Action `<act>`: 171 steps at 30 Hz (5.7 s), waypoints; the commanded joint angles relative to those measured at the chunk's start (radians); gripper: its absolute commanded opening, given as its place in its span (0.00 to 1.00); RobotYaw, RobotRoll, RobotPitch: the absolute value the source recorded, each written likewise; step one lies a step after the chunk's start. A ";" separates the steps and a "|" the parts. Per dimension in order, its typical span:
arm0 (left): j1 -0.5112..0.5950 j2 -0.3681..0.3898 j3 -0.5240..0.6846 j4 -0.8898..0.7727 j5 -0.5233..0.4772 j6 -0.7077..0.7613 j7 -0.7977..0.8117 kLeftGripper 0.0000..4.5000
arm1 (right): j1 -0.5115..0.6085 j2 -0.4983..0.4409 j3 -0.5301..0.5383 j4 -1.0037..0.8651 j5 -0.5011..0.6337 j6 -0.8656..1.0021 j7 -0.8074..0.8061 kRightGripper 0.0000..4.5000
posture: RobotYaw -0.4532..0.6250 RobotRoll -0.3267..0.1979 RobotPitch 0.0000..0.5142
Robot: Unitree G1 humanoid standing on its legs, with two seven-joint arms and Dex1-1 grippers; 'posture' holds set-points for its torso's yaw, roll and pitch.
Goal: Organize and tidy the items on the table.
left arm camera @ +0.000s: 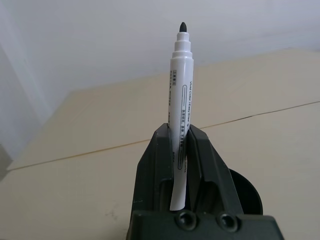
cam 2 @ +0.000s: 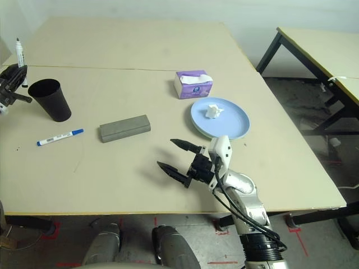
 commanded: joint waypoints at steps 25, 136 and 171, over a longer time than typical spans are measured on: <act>0.040 -0.031 0.009 0.068 -0.010 -0.072 0.017 0.64 | -0.025 -0.010 -0.008 -0.045 0.017 0.050 -0.020 1.00 | 0.38 0.62 0.30; -0.040 0.271 -0.464 0.054 0.315 0.271 -0.736 0.00 | -0.119 0.032 0.079 -0.004 -0.004 0.004 0.056 1.00 | 0.36 0.62 0.26; -0.144 0.233 -0.488 0.262 0.417 0.205 -0.638 0.99 | -0.102 0.041 0.092 0.011 -0.028 -0.029 0.062 1.00 | 0.34 0.62 0.25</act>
